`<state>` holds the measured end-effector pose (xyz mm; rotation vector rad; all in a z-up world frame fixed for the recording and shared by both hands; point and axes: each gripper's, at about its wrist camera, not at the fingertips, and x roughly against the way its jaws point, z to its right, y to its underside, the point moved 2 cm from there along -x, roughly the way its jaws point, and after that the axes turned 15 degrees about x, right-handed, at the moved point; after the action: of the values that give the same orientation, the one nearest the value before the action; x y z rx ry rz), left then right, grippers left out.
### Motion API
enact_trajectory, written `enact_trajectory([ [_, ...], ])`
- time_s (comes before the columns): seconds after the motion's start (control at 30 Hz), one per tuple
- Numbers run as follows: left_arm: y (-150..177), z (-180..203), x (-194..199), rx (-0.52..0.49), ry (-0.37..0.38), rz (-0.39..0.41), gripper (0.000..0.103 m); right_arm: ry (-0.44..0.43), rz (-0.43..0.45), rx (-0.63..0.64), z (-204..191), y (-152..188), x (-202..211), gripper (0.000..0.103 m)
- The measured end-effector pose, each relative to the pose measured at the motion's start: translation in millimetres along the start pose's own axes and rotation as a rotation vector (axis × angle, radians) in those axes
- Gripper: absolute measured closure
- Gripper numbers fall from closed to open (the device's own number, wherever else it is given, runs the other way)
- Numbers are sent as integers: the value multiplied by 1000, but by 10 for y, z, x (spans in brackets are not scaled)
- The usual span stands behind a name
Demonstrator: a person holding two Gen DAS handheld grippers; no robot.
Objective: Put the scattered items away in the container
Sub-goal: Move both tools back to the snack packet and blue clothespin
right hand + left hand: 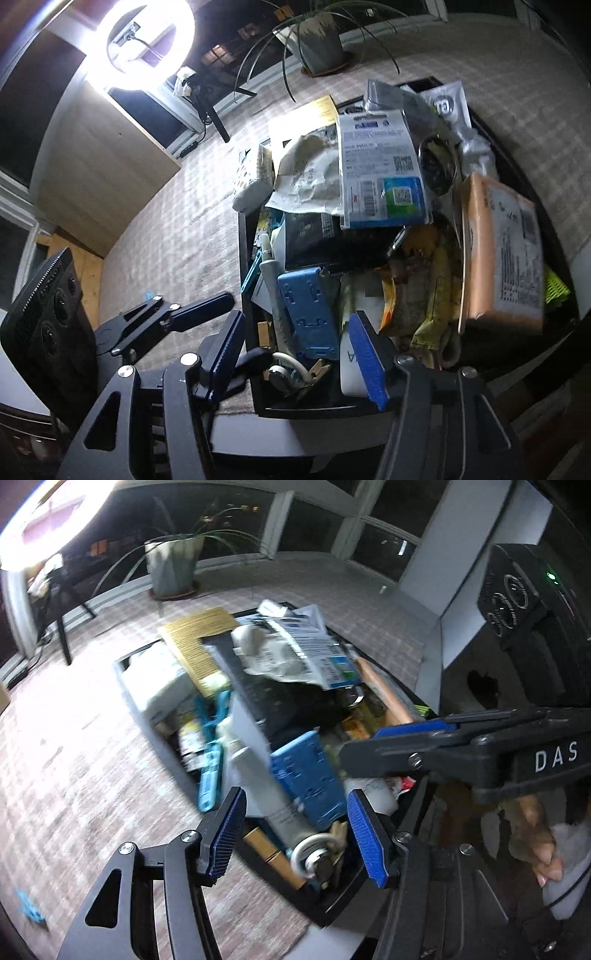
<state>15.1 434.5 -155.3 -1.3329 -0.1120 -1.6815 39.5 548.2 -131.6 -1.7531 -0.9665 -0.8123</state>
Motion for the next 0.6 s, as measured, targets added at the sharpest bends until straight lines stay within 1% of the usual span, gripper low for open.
enact_trajectory([
  [0.1, 39, -193, 139, 32, -37, 8, 42, 10, 15, 37, -131, -47, -5, 48],
  [0.2, 108, -467, 305, 79, -105, 27, 42, 44, 21, 104, -324, -113, -75, 47],
  [0.3, 200, -846, 504, 162, -164, 38, 42, 48, 5, 178, -583, -185, -222, 46],
  [0.47, 421, -1625, 919, 303, -280, 75, 42, 30, -31, 299, -1070, -314, -531, 46],
  [0.53, 538, -1906, 1089, 352, -323, 85, 42, 13, -44, 341, -1273, -349, -662, 46],
  [0.57, 579, -1989, 1141, 367, -335, 89, 42, 2, -54, 363, -1384, -364, -739, 46],
  [0.6, 657, -2173, 1238, 398, -362, 93, 42, -7, -62, 381, -1476, -380, -813, 46],
])
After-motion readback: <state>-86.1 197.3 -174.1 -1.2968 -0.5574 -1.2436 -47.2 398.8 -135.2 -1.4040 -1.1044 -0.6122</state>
